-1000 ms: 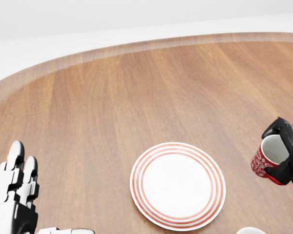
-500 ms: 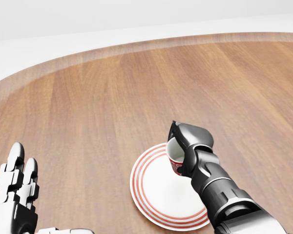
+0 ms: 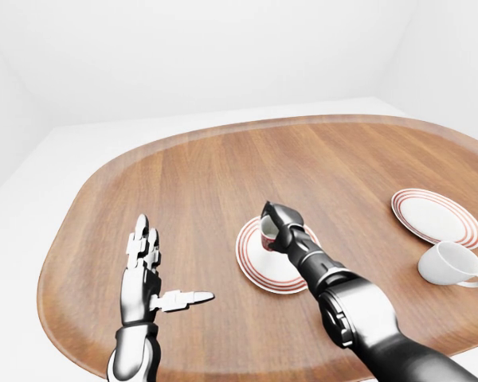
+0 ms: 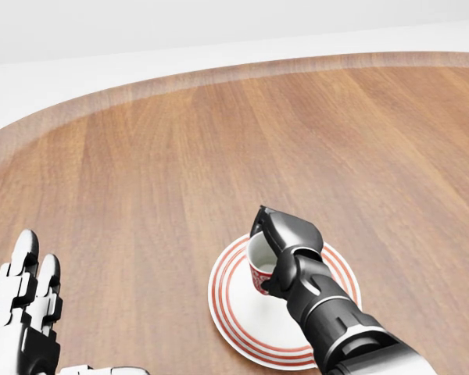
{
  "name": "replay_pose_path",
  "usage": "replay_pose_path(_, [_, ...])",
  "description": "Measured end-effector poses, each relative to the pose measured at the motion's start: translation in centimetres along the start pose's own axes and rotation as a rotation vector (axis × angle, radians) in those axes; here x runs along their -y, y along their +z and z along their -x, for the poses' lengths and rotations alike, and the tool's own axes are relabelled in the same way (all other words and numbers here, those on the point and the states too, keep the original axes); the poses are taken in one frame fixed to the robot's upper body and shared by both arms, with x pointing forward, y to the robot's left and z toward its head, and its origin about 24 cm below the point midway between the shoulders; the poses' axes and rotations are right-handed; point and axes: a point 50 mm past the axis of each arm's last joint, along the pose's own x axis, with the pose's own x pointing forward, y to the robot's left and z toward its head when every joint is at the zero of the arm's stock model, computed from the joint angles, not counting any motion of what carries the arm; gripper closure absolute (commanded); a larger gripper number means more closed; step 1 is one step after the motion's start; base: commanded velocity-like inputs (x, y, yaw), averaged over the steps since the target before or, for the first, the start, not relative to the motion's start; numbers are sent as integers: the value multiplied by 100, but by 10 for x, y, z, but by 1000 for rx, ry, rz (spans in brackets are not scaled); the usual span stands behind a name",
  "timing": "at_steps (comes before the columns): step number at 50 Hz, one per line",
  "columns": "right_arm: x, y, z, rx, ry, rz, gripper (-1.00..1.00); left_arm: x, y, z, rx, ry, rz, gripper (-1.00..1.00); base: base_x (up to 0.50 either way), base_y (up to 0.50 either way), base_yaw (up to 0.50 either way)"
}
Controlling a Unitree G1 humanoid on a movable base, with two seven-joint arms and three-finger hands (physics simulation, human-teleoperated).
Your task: Put the red mug on the left plate.
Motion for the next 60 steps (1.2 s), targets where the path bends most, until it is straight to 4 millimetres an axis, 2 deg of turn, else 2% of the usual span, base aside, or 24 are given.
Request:
replay_pose_path(12, [-8,-9,2,-40,26,-16,100,0,0,-1,1,0,1,-100,0,0,0])
replay_pose_path(24, [-19,-10,6,-41,31,0,100,-1,-1,-1,-2,2,5,-100,0,0,0])
replay_pose_path(45, [-17,-7,7,-28,-93,23,100,-3,-2,-1,-6,4,13,-100,0,0,0])
replay_pose_path(60, [-22,-16,8,-53,-17,21,100,-3,-2,-1,-6,5,15,-100,0,0,0])
